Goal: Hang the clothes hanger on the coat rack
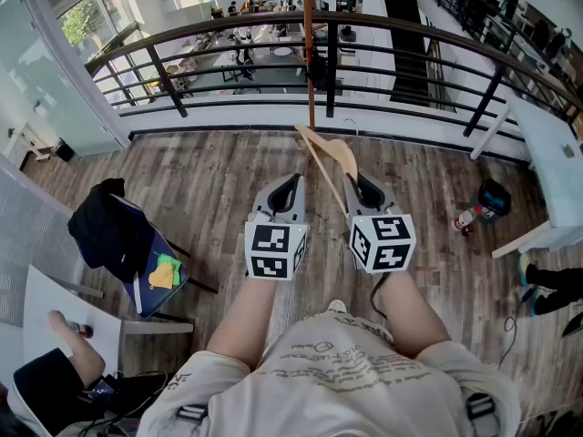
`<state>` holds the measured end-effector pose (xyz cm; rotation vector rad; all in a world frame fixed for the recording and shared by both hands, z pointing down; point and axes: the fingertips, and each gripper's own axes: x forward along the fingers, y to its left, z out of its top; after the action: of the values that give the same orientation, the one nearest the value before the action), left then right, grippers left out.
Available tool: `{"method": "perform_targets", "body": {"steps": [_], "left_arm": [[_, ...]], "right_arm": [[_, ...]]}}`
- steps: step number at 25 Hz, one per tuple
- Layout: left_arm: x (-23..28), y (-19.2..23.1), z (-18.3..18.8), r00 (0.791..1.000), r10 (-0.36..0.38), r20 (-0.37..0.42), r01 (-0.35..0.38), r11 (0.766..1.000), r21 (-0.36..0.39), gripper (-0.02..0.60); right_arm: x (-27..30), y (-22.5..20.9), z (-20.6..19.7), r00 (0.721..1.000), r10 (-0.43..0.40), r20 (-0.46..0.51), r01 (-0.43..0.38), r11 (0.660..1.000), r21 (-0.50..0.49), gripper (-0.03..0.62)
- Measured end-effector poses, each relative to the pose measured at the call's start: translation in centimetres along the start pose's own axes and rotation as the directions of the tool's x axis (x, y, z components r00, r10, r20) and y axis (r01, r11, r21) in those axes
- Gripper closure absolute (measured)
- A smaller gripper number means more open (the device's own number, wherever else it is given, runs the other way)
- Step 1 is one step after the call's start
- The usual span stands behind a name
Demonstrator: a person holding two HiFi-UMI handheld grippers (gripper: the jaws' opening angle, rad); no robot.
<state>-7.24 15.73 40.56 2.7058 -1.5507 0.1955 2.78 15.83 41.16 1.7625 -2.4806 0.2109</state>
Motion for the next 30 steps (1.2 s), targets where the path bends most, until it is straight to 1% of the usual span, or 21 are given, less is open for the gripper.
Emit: {"method": "perform_targets", "body": {"steps": [5, 9, 14, 24, 30], "left_arm": [[1.2, -0.3, 0.1, 1.0, -0.006, -0.007, 0.006, 1.0, -0.009, 0.578], [3.0, -0.1, 0.4, 1.0, 0.004, -0.014, -0.004, 1.0, -0.019, 0.578], [4.8, -0.2, 0.4, 0.999, 0.028, -0.025, -0.029, 0.999, -0.029, 0.578], [11.3, -2.6, 1.4, 0.999, 0.046, -0.011, -0.046, 0.998, -0.031, 0.578], [14.7, -2.7, 0.6, 0.998, 0.056, -0.024, -0.057, 0.997, -0.05, 0.578]], "right_arm": [[0.8, -0.6, 0.1, 1.0, 0.002, -0.004, -0.002, 1.0, 0.005, 0.542], [2.1, -2.1, 0.5, 1.0, 0.003, -0.001, -0.003, 1.0, 0.013, 0.542], [3.2, -3.5, 0.5, 0.999, 0.037, 0.003, -0.037, 0.999, 0.038, 0.542], [5.5, -9.6, 1.8, 0.998, 0.068, 0.013, -0.068, 0.998, 0.008, 0.543], [7.9, -12.4, 1.4, 0.996, 0.086, 0.003, -0.086, 0.996, 0.009, 0.543]]}}
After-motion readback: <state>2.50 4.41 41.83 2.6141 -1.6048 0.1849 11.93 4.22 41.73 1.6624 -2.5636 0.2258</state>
